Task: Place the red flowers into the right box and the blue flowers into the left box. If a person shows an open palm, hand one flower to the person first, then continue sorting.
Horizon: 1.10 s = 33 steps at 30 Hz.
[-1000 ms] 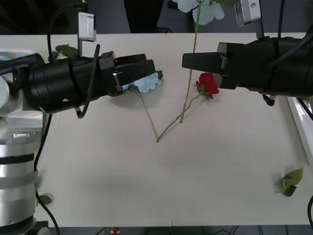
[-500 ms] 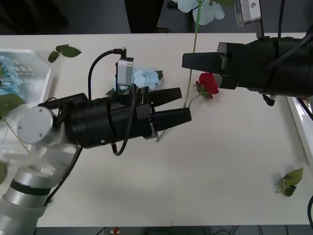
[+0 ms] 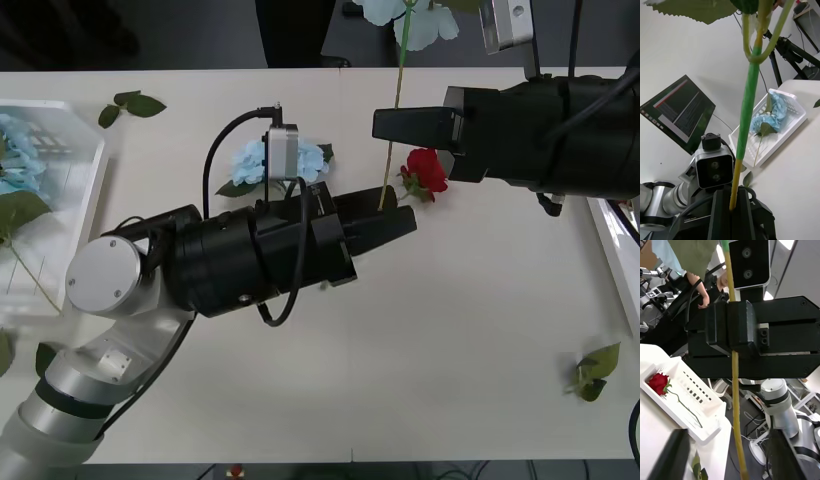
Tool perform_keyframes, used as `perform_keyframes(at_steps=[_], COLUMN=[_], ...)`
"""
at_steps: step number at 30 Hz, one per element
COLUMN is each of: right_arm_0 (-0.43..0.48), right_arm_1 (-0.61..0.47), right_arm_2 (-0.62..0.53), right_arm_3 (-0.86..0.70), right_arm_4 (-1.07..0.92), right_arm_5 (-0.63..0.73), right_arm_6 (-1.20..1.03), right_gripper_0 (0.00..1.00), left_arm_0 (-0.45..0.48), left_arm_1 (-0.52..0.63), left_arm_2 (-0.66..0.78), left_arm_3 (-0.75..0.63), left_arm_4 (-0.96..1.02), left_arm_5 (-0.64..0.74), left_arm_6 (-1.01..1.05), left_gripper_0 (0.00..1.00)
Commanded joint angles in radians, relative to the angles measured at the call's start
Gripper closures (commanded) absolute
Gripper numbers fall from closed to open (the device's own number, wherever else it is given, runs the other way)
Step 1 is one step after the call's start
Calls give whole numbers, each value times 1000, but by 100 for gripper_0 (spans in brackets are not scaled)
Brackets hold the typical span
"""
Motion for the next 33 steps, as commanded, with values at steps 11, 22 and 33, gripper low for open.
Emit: perform_keyframes(at_steps=[11, 22, 33], right_arm_0=[-17, -17, -17], right_arm_1=[-23, -23, -23], right_arm_2=[-3, -3, -3], right_arm_3=[-18, -18, -18], right_arm_4=[-13, -13, -13], right_arm_5=[-6, -6, -6], right_arm_6=[30, 30, 30], right_gripper_0=[100, 0, 0], left_arm_0=[-43, -51, -52], left_arm_1=[17, 20, 31], left_arm_2=[-3, -3, 20], left_arm_3=[-35, -35, -35], left_arm_4=[-1, -2, -19], left_arm_5=[-25, -42, -43], left_arm_6=[31, 60, 79], left_gripper_0=[100, 100, 100])
